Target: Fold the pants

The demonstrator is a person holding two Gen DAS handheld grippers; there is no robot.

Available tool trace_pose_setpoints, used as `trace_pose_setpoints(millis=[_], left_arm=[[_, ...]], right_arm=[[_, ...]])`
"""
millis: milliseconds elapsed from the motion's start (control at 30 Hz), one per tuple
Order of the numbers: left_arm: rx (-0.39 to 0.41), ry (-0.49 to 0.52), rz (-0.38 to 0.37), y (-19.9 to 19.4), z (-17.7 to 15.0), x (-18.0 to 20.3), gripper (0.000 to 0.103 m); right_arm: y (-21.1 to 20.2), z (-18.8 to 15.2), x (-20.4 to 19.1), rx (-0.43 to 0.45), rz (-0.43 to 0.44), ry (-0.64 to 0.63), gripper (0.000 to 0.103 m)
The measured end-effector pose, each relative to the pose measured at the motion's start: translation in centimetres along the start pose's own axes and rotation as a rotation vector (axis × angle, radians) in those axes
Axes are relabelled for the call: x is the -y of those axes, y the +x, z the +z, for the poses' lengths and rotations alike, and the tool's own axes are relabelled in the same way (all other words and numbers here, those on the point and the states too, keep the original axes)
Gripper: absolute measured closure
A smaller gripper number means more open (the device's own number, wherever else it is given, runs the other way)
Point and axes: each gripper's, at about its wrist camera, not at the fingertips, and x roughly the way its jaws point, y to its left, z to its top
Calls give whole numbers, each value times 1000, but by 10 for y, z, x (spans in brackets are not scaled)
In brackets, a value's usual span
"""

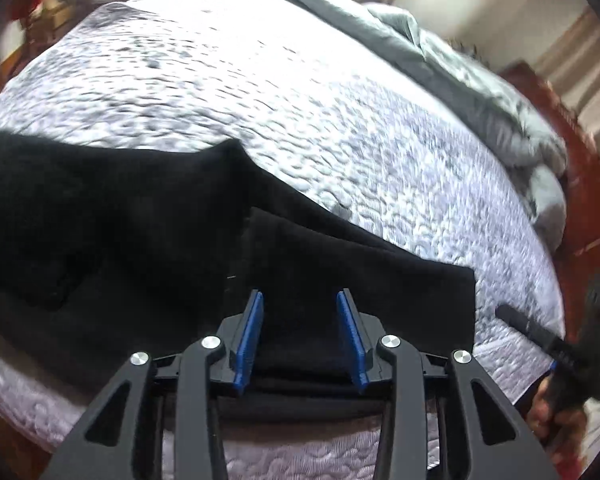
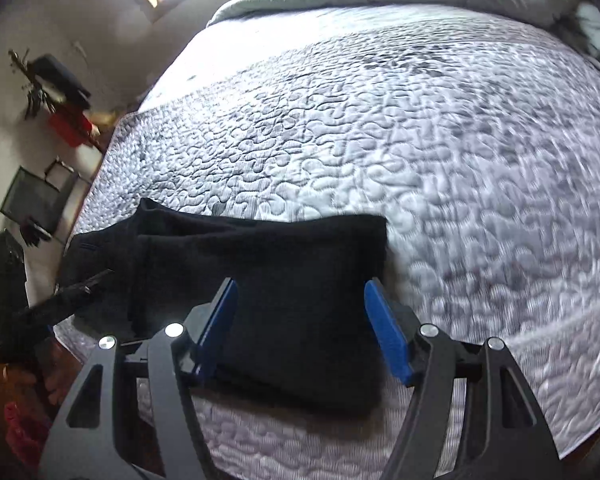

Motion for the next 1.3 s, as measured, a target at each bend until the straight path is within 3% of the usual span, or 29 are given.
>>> trace_pose_setpoints(millis=[100, 233, 433, 500, 600, 700, 833, 900, 1033, 1167, 1233, 1300], left_arm=[[-55, 18, 27, 28, 2, 9, 65], [-110, 0, 42, 52, -7, -5, 68], [-125, 37, 46, 49, -16, -9, 73], [-120, 45, 58, 43, -17, -7, 72], [-63, 48, 84, 23, -25, -2, 58], [-20, 78, 81, 10, -38, 6, 56], [-77, 80, 90, 32, -52, 2, 55], [-52, 102, 94, 36, -55, 0, 56], [-51, 180, 128, 31, -60, 8, 55], [-40, 119, 75, 6, -62, -3, 55], [-1, 94, 94, -12, -64, -13, 45], [52, 66, 129, -29, -65, -28, 43]], right_arm=[[23, 13, -4, -56, 16, -12, 40], [55, 20, 10, -121, -6, 43, 41], [72, 20, 26, -140, 35, 106, 45], [61, 18, 23, -127, 34, 99, 43], [32, 3, 17, -85, 44, 83, 38], [13, -24, 10, -80, 93, 84, 38], [28, -55, 25, -140, 32, 147, 39], [36, -62, 35, -138, 54, 184, 39], [40, -61, 26, -137, 12, 125, 39], [25, -60, 9, -114, -30, 103, 34], [14, -62, -3, -86, -11, 91, 34], [10, -61, -14, -68, 10, 74, 33]])
